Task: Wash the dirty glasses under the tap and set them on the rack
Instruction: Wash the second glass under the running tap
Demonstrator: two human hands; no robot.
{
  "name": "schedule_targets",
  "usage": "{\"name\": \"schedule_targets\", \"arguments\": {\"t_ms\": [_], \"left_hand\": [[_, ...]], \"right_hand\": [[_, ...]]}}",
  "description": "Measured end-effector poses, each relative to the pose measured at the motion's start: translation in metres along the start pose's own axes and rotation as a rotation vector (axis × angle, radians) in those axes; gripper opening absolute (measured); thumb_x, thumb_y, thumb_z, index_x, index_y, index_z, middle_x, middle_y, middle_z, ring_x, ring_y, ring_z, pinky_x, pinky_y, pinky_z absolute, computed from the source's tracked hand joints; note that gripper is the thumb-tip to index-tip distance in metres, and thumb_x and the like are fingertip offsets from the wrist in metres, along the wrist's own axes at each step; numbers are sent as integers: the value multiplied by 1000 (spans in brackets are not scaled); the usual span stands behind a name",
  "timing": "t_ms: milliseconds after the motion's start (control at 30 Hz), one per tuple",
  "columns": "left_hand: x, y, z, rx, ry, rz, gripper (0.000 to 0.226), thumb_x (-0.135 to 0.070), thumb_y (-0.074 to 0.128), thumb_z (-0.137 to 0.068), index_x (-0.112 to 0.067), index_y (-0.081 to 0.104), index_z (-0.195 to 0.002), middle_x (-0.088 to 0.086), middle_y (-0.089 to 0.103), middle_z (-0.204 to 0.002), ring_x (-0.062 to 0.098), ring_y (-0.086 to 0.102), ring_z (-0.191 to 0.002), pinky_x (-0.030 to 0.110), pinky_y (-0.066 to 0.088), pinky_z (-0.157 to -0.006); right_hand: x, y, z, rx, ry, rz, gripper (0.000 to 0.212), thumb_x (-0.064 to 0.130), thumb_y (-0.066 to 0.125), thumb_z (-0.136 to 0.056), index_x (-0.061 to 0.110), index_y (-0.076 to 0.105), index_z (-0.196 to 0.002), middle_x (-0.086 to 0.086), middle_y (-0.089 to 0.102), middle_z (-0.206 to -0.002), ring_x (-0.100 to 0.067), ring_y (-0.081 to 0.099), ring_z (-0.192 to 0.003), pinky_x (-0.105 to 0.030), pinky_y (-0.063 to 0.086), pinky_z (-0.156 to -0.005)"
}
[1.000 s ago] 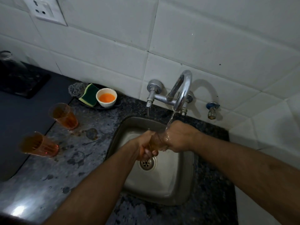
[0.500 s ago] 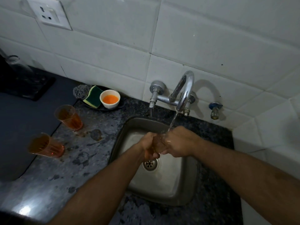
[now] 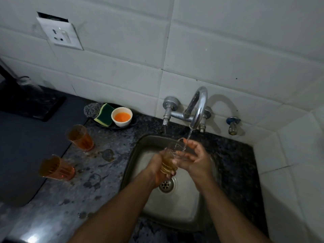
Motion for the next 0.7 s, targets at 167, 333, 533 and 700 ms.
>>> {"name": "schedule_targets", "arguments": {"t_ms": [167, 333, 533, 700], "left_hand": [[10, -13, 16, -59, -61, -388, 89, -76, 25, -102, -4, 78, -108, 22, 73, -87, 27, 66, -59, 24, 45, -49], [-3, -33, 31, -109, -101, -789, 93, -80, 24, -99, -2, 73, -98, 24, 78, -86, 28, 70, -62, 24, 40, -50], [-19, -31, 29, -290, 85, -845, 64, -60, 54, -101, 1, 75, -95, 18, 78, -79, 21, 69, -57, 25, 44, -51], [-23, -14, 28, -235, 9, -380, 48, -61, 61, -97, -14, 65, -92, 10, 66, -85, 19, 61, -63, 29, 49, -61]], "right_hand": [[-40, 21, 6, -80, 212, -229, 35, -4, 76, -84, 10, 65, -114, -5, 78, -91, -22, 76, -87, -27, 59, -66], [-42, 37, 9, -18, 465, -448, 23, 26, 56, -100, 10, 72, -95, -12, 73, -86, -25, 70, -78, -38, 53, -75], [-48, 45, -5, -150, 767, -561, 44, 48, 54, -102, 7, 71, -106, -11, 70, -79, -21, 63, -67, -29, 52, -53], [-32, 49, -15, -30, 771, -522, 42, 40, 56, -104, 8, 63, -130, -18, 69, -103, -23, 61, -70, -27, 48, -49]]}}
Point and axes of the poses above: each hand's wrist, its own z-axis away from the middle knuckle, its own y-axis out of the palm, x = y × z, the point moved 3 cm from there along -z, towards the middle knuckle
